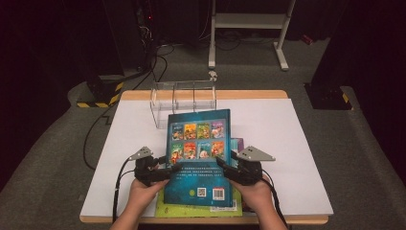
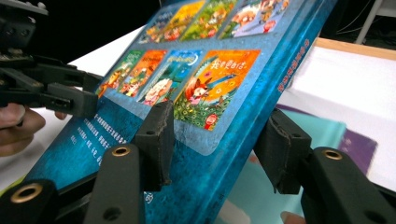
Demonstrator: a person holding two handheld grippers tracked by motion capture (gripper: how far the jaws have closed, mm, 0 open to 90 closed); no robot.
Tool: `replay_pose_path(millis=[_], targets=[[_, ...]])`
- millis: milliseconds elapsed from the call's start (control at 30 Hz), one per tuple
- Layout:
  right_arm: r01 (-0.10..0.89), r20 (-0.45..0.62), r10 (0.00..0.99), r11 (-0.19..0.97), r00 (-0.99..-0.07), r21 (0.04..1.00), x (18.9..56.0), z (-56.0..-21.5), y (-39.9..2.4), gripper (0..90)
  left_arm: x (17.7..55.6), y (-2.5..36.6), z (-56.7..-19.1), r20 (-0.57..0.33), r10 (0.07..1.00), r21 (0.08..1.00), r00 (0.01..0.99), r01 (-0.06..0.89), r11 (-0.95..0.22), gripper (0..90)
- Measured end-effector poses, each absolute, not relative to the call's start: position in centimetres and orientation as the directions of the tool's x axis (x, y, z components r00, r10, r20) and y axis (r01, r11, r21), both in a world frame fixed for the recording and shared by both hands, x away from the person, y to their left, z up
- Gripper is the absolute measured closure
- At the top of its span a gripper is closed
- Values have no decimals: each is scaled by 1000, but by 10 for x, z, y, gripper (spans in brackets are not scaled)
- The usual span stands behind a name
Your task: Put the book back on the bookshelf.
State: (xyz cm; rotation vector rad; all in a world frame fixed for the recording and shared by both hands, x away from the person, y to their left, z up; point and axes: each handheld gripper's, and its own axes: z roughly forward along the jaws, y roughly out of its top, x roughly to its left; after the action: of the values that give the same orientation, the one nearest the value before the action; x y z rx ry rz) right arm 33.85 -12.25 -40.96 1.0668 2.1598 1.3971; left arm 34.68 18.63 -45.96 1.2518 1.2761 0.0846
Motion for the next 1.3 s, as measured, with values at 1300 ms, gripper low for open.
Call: replay_pose_path(millis=[1300], targets=[[159,-27,747,176,-664,971,347,-355,-75,546,330,215,-411,-521,752,852,404,193,487,474]])
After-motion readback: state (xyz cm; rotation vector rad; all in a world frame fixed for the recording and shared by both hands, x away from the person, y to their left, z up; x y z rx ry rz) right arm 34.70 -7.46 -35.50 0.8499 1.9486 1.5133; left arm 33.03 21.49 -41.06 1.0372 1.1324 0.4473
